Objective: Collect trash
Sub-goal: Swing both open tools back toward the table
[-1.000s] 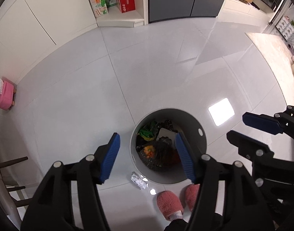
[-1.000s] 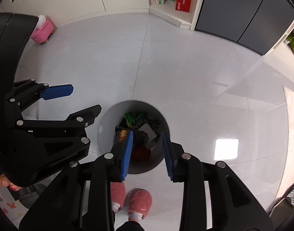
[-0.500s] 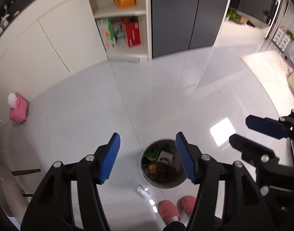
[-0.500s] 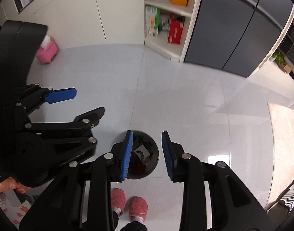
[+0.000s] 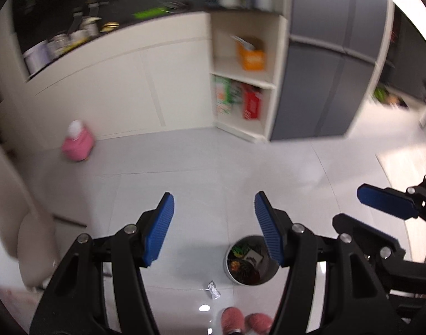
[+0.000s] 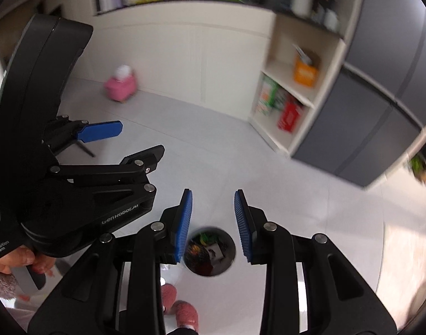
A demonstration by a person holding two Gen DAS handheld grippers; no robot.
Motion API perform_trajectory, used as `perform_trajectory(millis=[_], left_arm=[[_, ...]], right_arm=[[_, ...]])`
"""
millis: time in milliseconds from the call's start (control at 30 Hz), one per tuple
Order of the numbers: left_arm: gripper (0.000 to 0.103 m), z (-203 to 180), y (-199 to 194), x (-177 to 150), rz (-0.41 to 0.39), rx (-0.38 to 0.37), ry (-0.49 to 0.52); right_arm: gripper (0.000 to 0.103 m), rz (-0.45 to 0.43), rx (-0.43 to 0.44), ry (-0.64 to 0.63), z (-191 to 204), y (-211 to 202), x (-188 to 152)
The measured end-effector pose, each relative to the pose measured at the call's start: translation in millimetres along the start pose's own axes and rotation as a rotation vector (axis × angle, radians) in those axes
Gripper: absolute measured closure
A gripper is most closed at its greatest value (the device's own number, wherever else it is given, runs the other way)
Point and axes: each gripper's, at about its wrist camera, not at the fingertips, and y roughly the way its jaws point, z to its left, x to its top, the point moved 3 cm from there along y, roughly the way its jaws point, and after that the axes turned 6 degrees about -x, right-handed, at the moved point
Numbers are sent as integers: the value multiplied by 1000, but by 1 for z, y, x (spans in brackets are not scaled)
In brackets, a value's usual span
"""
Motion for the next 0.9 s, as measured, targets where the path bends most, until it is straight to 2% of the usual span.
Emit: perform_trajectory(millis=[167,367,600,767,900], left_arm=[[37,36,-65,-14,-67,145,-157],[33,78,-147,-65,-115,367,-373],[32,112,-266,-168,-139,669,-687],[32,119,-348,-252,-151,849,-888],[32,114,-411,-315,-152,964,-1029]], right_arm=[[70,-80,130,-149,47,-46,18],[70,-154,337,-365,125,-88,21],[69,-211,598,-633,236,-155,-11],[69,-231,763,-797,305,-202,-41],[69,-239,881,-911,356,-236,-63]])
